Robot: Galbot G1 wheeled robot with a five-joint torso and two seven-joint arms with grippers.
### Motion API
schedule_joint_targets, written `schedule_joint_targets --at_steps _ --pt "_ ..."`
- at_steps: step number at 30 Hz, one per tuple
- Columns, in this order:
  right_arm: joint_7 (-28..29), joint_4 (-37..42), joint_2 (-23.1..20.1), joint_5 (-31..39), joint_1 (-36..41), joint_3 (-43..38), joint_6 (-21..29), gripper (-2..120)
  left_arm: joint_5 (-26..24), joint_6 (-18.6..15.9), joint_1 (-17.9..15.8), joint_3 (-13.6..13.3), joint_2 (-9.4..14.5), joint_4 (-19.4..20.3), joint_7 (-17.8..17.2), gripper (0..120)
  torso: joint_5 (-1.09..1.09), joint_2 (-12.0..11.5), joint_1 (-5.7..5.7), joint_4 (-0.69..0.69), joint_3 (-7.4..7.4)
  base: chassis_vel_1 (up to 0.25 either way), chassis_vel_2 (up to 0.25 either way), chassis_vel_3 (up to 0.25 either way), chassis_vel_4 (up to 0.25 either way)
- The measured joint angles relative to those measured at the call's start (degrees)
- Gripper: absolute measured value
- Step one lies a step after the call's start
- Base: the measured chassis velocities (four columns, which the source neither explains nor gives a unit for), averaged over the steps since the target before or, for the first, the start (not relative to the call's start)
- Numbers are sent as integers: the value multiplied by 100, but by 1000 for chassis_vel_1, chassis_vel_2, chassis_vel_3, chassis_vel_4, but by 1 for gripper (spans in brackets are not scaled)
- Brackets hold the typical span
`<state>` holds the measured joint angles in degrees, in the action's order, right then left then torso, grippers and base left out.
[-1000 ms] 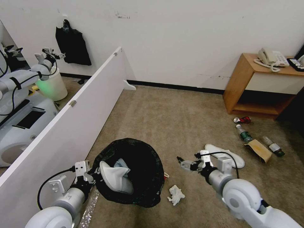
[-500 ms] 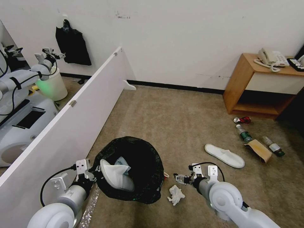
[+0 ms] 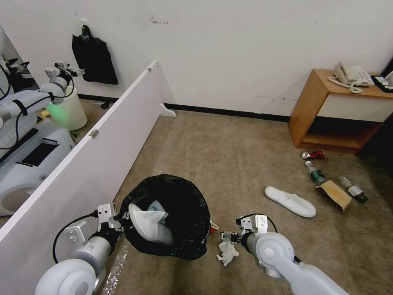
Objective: Pick up the trash bin, then pick up the garbage from the floor and place it into the trash bin.
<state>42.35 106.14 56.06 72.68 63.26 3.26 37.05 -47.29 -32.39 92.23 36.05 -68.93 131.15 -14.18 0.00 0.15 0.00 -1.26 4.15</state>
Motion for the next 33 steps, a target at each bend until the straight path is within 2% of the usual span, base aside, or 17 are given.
schedule_joint_targets --at_steps 5,10,23,33 --pt "7 -337 158 -22 -97 71 5 100 -122 12 -17 29 97 0 -15 4 0 0 0 0 0 0 0 0 0" --pt "-170 -932 463 -367 -139 46 -47 100 -237 48 -93 20 235 -70 -28 4 0 0 0 0 0 0 0 0 0" --pt "-236 -1589 974 -631 -161 -16 -75 100 -428 51 -202 -22 445 -82 -123 4 0 0 0 0 0 0 0 0 0" --pt "-203 -1676 1016 -648 -166 97 -75 100 -451 36 -268 -102 457 -133 -140 4 0 0 0 0 0 0 0 0 0"
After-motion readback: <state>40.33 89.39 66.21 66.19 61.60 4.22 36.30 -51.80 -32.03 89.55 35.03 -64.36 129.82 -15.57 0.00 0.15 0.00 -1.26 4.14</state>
